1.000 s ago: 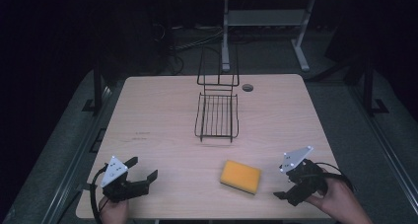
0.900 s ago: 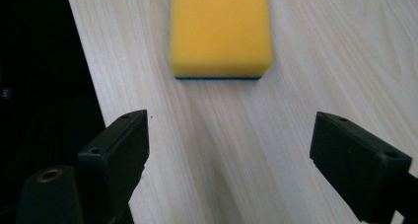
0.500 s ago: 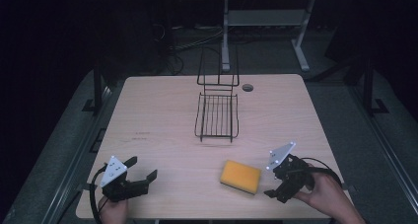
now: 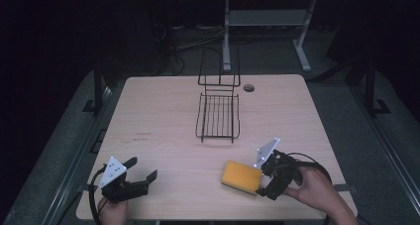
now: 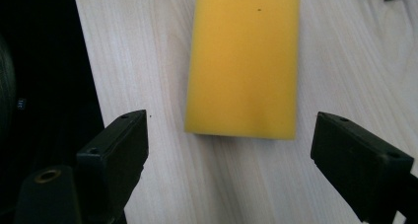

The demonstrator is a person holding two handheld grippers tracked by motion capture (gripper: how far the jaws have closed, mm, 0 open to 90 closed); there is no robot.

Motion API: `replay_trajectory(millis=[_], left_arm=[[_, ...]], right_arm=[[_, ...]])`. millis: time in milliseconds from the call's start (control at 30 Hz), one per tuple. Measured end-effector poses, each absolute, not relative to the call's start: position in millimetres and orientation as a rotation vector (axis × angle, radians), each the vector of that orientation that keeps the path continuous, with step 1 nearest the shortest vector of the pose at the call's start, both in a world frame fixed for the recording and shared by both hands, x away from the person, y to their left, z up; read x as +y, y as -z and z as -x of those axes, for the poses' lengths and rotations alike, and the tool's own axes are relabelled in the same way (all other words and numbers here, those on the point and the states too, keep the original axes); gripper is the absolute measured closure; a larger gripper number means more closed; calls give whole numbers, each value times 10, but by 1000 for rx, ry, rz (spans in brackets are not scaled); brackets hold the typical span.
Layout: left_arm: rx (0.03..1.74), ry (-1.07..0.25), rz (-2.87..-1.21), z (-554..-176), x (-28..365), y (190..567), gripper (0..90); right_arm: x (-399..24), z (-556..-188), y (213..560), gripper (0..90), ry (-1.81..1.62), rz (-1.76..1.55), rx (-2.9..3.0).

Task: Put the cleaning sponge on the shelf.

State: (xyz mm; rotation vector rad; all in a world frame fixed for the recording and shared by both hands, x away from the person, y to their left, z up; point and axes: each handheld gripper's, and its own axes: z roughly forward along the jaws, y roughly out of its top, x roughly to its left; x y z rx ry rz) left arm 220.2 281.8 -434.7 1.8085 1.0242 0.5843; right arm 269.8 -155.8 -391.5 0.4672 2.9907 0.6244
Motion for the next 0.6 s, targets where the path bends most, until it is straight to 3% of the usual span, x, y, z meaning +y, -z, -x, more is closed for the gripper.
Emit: replay_trajectory(millis=[600], left_arm=[[1019, -583, -1807, -2194, 2814, 4346, 130]], right_arm=[[-1317, -2818, 3991, 144, -597, -446, 3015]])
